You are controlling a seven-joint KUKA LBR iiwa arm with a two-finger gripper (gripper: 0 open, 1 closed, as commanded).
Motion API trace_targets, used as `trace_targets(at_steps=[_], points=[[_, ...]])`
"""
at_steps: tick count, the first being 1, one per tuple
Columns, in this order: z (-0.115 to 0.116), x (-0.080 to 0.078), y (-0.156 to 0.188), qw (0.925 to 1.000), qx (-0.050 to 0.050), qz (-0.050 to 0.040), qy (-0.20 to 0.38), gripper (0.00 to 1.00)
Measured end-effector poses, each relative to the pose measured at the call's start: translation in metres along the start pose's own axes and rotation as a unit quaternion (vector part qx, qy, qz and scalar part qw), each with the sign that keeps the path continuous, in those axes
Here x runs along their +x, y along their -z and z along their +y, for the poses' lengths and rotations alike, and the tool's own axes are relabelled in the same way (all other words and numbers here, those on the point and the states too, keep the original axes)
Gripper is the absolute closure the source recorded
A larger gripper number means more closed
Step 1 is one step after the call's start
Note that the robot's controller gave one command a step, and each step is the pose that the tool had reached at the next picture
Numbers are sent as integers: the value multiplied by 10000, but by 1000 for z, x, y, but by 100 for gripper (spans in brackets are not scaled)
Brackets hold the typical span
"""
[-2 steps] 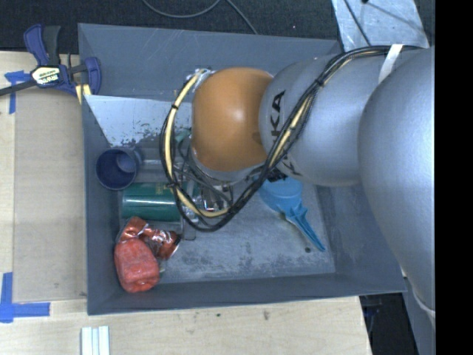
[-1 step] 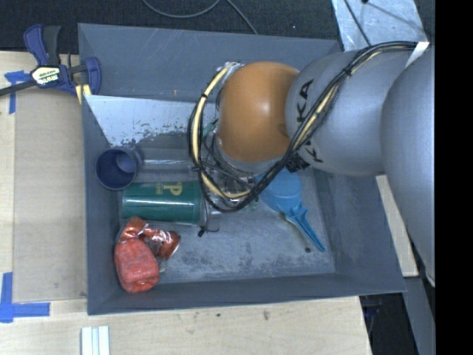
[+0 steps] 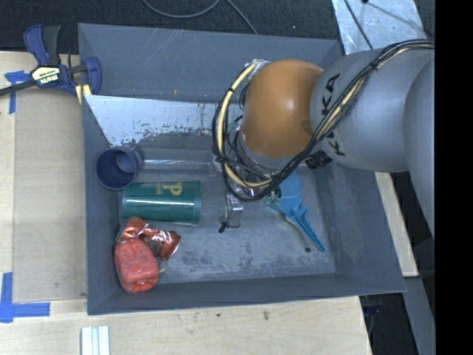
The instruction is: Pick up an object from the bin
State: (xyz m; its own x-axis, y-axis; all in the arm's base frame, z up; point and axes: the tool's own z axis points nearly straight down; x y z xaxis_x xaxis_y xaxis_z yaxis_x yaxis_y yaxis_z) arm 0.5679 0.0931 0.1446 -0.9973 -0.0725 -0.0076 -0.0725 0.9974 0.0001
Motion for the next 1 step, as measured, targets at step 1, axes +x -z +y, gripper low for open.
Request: trace_targets(at_steps=[1], points=[[24, -12, -27, 9992, 1, -45, -386, 0]])
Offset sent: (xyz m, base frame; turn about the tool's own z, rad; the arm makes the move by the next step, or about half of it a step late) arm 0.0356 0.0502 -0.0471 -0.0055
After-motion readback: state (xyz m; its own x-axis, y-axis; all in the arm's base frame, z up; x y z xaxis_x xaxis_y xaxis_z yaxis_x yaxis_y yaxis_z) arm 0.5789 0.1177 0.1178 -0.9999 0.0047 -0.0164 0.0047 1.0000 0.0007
